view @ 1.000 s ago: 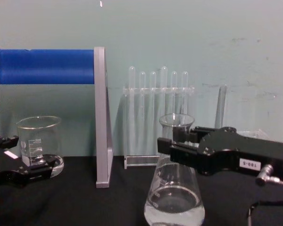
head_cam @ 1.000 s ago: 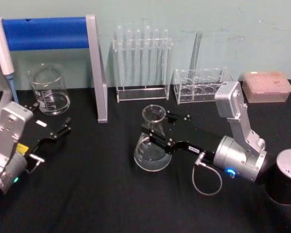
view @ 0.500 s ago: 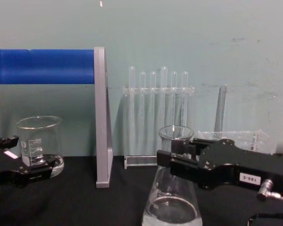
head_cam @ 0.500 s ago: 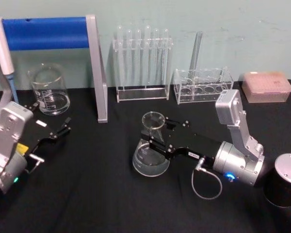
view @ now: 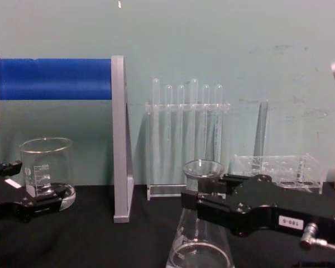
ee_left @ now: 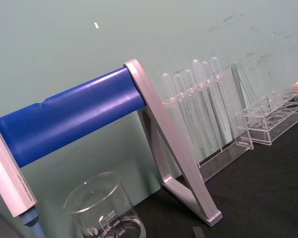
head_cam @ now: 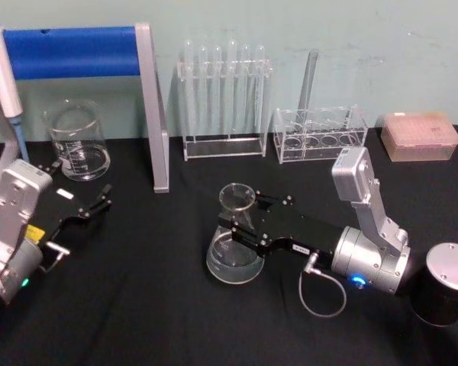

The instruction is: Grasp the erlenmeyer flask with one hand, shake it three times, then place it back.

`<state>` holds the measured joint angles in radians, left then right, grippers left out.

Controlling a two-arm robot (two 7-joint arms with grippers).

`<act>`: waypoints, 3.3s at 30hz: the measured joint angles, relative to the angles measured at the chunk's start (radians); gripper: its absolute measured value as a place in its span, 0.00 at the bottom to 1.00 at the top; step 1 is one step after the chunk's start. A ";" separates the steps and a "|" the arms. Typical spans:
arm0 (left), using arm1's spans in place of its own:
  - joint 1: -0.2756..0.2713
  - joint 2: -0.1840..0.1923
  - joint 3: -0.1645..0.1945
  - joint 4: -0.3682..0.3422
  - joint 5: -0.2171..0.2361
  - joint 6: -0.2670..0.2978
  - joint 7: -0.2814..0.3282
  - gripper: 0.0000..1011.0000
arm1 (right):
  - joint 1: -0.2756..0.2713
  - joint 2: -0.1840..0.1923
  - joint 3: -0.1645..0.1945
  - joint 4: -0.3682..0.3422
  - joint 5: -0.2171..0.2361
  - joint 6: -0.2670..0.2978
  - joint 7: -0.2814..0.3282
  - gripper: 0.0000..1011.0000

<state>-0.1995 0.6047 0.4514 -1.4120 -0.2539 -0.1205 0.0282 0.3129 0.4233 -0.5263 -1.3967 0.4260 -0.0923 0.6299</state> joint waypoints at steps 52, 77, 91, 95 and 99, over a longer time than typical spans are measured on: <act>0.000 0.000 0.000 0.000 0.000 0.000 0.000 0.99 | 0.016 -0.006 -0.027 0.053 0.011 0.003 0.026 0.44; 0.000 0.000 0.000 0.000 0.000 0.000 0.000 0.99 | 0.013 -0.005 -0.027 0.050 0.011 0.006 0.021 0.45; 0.000 0.000 0.000 0.000 0.000 0.000 0.000 0.99 | 0.013 -0.004 -0.027 0.050 0.009 0.007 0.021 0.84; 0.000 0.000 0.000 0.000 0.000 0.000 0.000 0.99 | 0.013 -0.004 -0.027 0.050 0.009 0.007 0.021 0.96; 0.000 0.000 0.000 0.000 0.000 0.000 0.000 0.99 | 0.013 -0.005 -0.027 0.050 0.009 0.006 0.021 0.99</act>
<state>-0.1995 0.6047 0.4514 -1.4120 -0.2539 -0.1205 0.0283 0.3262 0.4188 -0.5528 -1.3464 0.4349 -0.0859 0.6512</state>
